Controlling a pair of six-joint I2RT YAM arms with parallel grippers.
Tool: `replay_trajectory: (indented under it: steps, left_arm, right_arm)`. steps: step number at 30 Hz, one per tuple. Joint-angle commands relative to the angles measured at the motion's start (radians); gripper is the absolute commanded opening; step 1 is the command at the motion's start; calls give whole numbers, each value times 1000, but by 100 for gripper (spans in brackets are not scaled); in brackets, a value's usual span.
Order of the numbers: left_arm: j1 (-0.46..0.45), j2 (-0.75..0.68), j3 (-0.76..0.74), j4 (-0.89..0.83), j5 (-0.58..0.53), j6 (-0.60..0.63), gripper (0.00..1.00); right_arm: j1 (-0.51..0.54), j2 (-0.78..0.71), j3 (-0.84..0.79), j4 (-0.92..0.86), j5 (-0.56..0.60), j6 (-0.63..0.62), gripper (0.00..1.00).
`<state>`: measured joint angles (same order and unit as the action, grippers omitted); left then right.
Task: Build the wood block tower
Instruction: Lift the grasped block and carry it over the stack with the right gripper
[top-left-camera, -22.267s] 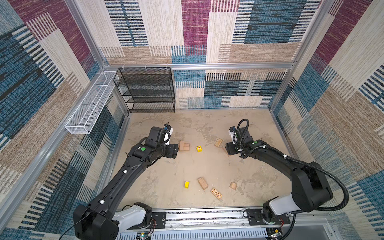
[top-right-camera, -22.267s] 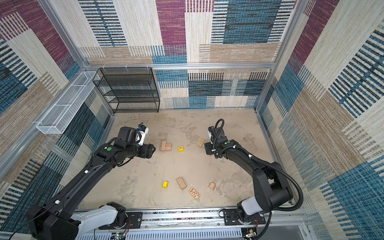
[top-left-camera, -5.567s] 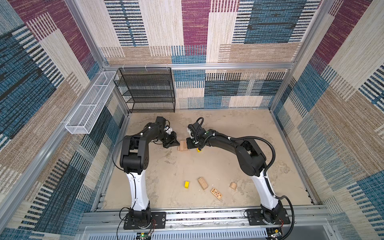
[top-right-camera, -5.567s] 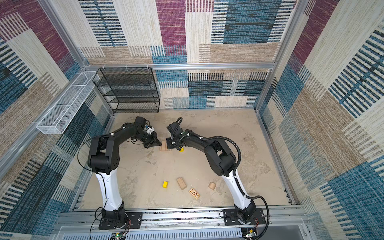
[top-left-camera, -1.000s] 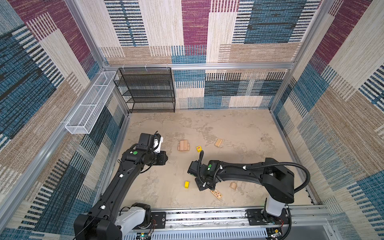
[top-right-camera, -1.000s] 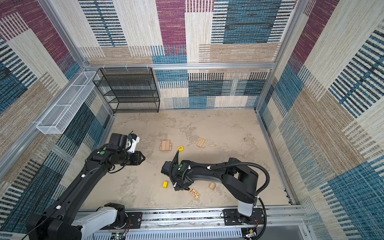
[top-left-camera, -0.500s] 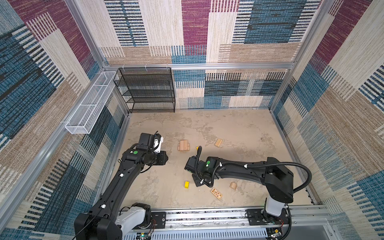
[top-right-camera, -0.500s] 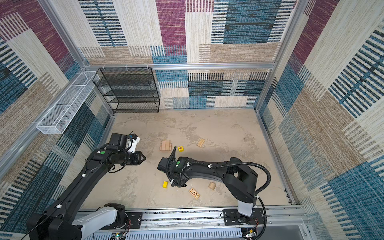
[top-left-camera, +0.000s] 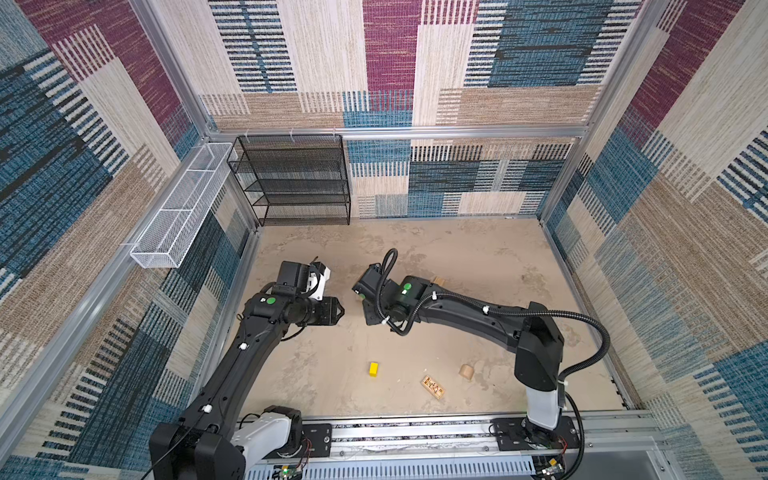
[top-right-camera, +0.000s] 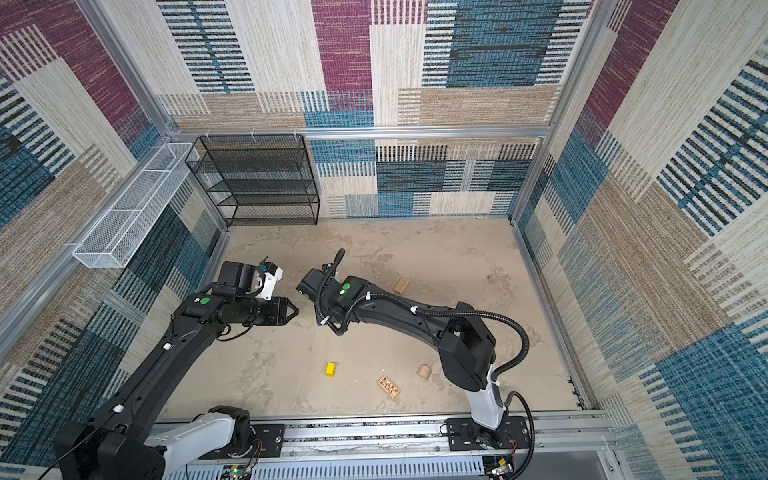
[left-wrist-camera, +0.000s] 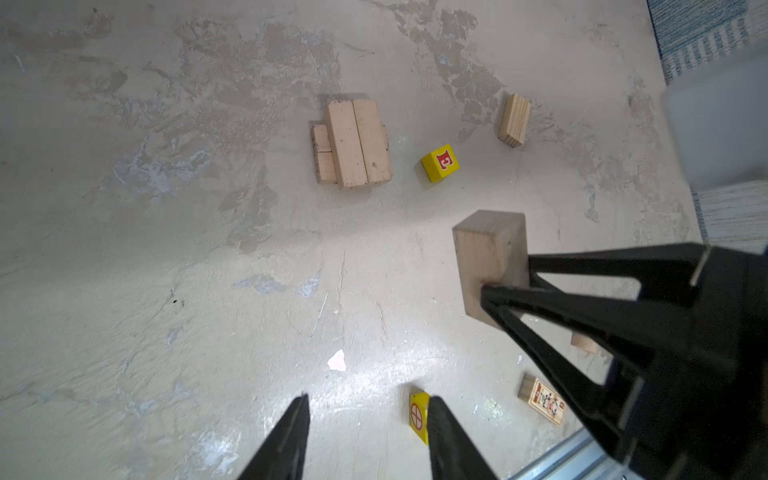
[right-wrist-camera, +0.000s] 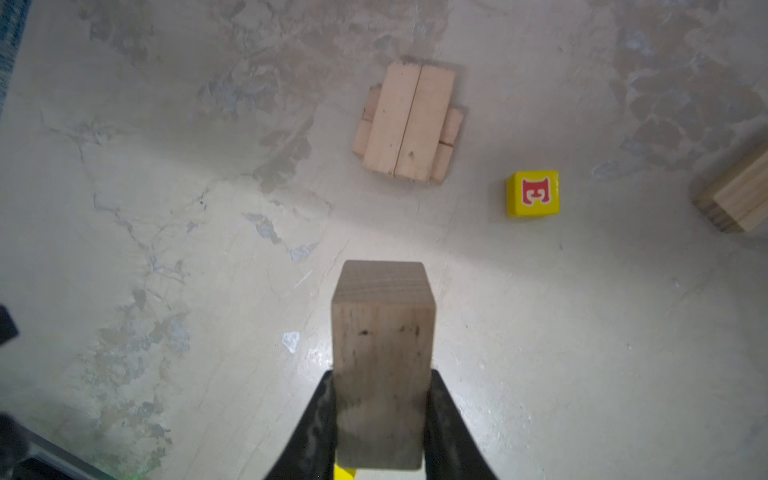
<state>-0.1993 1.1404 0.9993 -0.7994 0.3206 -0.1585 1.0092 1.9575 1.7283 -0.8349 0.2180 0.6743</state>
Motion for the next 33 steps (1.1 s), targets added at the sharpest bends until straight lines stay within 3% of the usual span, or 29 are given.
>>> replay_trajectory:
  steps: [1,12,33]
  left_arm:
    - [0,8,12,20,13,-3,50]
    - [1,36,-20,54,54,-33,50]
    - [17,-14,-33,66,47,-42,49]
  right_arm:
    - [-36,33,46,42,-67,-5,0]
    - [-101,299,435,-169,-35,18,2]
    - [-113,499,645,-260,19,77,1]
